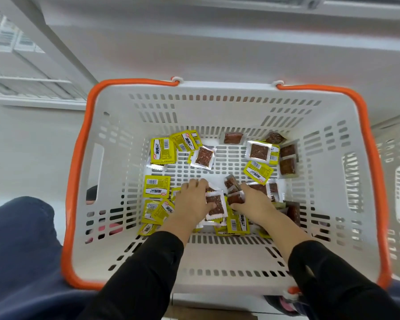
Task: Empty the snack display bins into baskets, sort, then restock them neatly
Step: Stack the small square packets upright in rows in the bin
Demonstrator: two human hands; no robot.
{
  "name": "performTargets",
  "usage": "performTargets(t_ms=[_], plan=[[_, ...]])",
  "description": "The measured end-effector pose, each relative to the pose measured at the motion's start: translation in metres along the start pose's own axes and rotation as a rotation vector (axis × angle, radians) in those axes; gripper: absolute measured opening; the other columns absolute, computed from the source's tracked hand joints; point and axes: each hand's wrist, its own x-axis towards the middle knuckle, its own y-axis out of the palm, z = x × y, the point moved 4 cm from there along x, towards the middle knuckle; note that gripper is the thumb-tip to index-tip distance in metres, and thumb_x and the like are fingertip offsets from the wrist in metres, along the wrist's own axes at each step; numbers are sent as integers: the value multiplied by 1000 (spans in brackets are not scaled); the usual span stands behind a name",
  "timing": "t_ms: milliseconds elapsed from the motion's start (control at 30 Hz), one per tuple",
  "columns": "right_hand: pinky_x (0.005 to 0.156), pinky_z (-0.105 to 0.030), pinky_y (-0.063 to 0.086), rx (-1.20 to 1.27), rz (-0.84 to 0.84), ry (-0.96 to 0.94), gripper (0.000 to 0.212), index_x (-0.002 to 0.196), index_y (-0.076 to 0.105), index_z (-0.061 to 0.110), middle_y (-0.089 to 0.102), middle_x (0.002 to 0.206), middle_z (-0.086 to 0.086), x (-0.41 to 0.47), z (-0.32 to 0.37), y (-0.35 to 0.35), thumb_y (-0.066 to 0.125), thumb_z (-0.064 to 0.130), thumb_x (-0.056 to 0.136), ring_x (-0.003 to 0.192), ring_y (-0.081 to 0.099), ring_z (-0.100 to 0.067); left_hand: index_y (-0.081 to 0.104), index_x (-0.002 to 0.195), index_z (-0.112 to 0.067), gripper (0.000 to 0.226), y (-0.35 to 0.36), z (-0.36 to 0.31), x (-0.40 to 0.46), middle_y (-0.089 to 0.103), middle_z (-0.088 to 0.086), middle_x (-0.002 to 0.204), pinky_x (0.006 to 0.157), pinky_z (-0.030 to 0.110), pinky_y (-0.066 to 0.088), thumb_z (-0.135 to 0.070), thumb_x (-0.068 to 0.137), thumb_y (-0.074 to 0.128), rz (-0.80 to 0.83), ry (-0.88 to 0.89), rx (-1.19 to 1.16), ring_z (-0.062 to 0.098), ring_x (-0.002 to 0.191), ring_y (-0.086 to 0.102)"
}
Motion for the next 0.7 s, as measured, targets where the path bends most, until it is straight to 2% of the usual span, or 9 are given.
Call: performTargets(t_ms=[100, 200, 300, 400, 467, 533, 633, 700], plan=[[80, -32, 48, 43, -16, 6, 57, 139, 42, 19, 61, 125, -8, 2, -2, 1, 65, 33, 89, 110, 58, -27, 27, 146, -14, 89, 1, -2, 4, 35, 10, 144, 107, 42, 35, -52, 79, 72, 88, -12, 95, 31, 133, 35], [75, -28, 42, 149, -19, 18, 50, 131, 52, 21, 64, 118, -5, 3, -6, 0, 70, 31, 86, 106, 59, -25, 27, 145, -11, 93, -1, -5, 4, 38, 12, 142, 107, 43, 33, -54, 76, 73, 120, 2, 181, 31, 132, 37], [76, -29, 45, 297, -53, -2, 36, 116, 61, 20, 66, 99, 0, -1, -6, -4, 74, 23, 82, 98, 62, -22, 41, 132, -13, 77, -1, -7, -2, 52, 8, 128, 104, 43, 33, -54, 75, 73, 138, 14, 234, 29, 121, 47], [82, -31, 49, 453, -108, 6, 38, 116, 62, 18, 67, 99, 0, -8, -6, -10, 75, 19, 81, 96, 63, -21, 56, 118, -19, 56, -6, -12, -8, 61, 2, 114, 98, 42, 36, -52, 76, 73, 193, 75, 251, 26, 111, 56], [87, -34, 51, 531, -128, 20, 41, 118, 62, 15, 68, 108, -3, -14, -6, -14, 77, 21, 80, 98, 63, -22, 58, 121, -19, 51, -8, -15, -16, 59, 3, 116, 90, 38, 45, -41, 78, 75, 252, 98, 128, 25, 108, 57], [87, -36, 51, 625, -159, 35, 31, 108, 63, 16, 68, 105, -5, -23, -2, -23, 77, 18, 80, 97, 63, -24, 57, 118, -17, 43, -7, -15, -29, 57, 5, 111, 76, 32, 44, -33, 81, 74, 284, 117, -7, 24, 99, 56], [73, -32, 52, 782, -197, 26, 20, 97, 62, 16, 69, 105, -10, -44, 10, -41, 74, 12, 83, 91, 63, -24, 56, 103, -16, 25, -13, -7, -46, 57, 4, 97, 69, 28, 36, -30, 87, 69, 181, 111, -140, 24, 91, 56], [72, -30, 48, 904, -207, 2, 17, 98, 57, 13, 67, 103, -5, -59, 17, -51, 69, 9, 87, 88, 59, -18, 59, 100, -13, 18, -33, -3, -55, 57, 5, 92, 68, 29, 38, -27, 90, 65, 46, 61, -279, 26, 92, 58]])
